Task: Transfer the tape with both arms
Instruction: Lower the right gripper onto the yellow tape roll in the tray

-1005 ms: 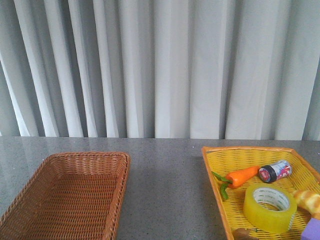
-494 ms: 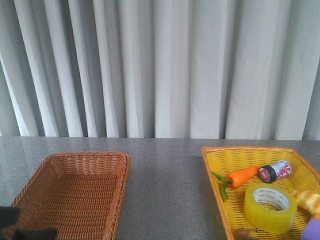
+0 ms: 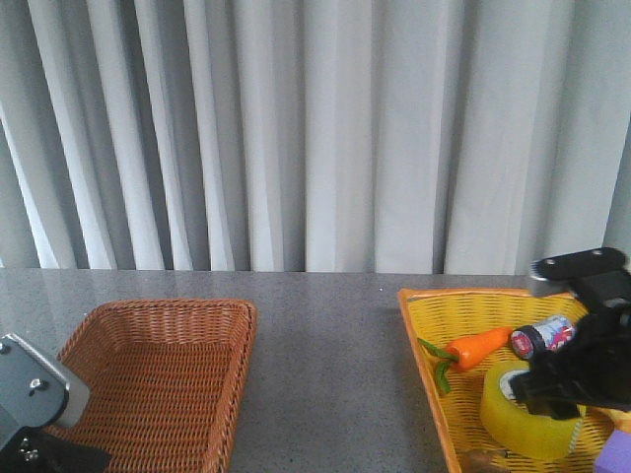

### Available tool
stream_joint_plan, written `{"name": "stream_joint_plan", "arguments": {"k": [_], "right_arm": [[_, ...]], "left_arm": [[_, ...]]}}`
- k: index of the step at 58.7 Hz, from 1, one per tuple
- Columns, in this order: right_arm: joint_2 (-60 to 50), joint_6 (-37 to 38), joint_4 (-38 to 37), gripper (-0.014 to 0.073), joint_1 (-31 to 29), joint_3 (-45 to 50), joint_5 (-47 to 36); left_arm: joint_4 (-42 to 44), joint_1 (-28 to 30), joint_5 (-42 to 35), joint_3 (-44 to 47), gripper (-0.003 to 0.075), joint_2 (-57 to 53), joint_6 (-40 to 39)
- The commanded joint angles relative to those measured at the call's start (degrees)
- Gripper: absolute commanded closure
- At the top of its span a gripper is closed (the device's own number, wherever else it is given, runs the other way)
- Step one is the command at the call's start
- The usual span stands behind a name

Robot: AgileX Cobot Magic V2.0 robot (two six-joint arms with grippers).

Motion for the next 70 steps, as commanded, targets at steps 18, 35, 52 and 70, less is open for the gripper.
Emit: {"name": "stream_joint_plan", "arguments": {"k": [18, 35, 52, 70], "right_arm": [[16.62, -0.01, 0.41, 0.0145, 0.14, -17.67, 5.79], [23.04, -0.06, 0.78, 0.0175, 0.14, -20.94, 4.45], [23.65, -1.42, 0.89, 0.0394, 0.14, -20.94, 4.94], [22.17, -3.16, 0.89, 0.0424, 0.14, -21.77, 8.67]], "left_arm": [[-1.03, -0.40, -3.37, -1.94, 0.0167, -0.74, -0.03], [-1.03, -0.40, -3.37, -1.94, 0.0167, -0.74, -0.03], [-1.03, -0.40, -3.37, -1.94, 0.0167, -0.74, -0.03], [-1.03, -0.40, -3.37, -1.94, 0.0167, -0.74, -0.03]]}}
